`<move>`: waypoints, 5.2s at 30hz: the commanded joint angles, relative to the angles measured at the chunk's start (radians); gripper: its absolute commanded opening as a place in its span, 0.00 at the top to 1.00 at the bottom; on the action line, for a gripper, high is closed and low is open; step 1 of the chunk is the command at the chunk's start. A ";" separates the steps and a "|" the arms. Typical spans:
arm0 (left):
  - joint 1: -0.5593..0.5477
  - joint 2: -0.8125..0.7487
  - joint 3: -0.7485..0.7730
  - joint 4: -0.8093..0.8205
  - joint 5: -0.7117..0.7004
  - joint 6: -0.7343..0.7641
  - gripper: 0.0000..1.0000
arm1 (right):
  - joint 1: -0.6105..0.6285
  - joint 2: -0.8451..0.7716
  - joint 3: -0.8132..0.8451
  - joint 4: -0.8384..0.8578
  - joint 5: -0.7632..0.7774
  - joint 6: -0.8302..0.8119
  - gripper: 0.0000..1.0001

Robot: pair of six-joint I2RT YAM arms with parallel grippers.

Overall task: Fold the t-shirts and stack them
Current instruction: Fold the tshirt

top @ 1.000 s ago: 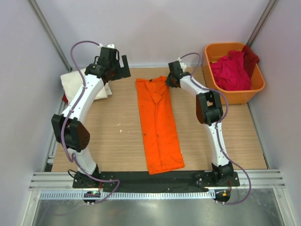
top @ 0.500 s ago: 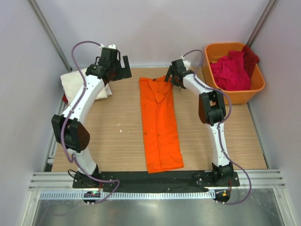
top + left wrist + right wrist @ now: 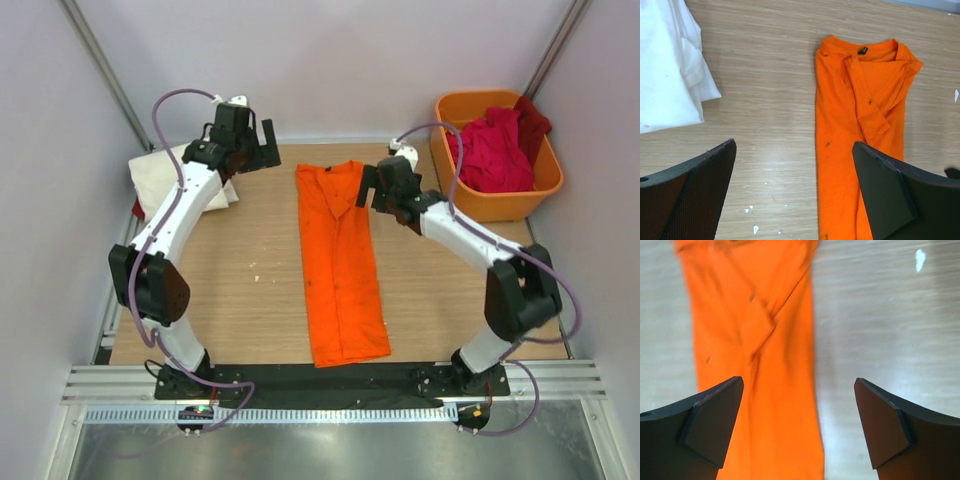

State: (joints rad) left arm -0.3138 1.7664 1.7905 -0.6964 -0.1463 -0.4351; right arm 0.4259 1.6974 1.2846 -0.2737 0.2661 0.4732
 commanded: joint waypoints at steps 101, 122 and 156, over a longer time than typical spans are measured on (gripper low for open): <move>-1.079 -0.562 -1.307 0.483 -0.190 -0.898 0.04 | 0.384 -1.023 -1.007 -0.236 -0.277 0.533 0.12; -1.154 -0.478 -1.323 0.528 -0.200 -1.004 0.39 | 0.672 -1.047 -1.027 -0.369 -0.102 0.746 0.42; -1.236 -0.656 -0.881 -0.301 -0.489 -0.969 1.00 | 0.789 -0.890 -0.618 -0.506 0.142 0.664 0.99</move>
State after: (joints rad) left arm -1.5902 1.1805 0.8433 -0.7494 -0.4908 -1.4513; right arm 1.2098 0.7021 0.5243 -0.7555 0.2535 1.2266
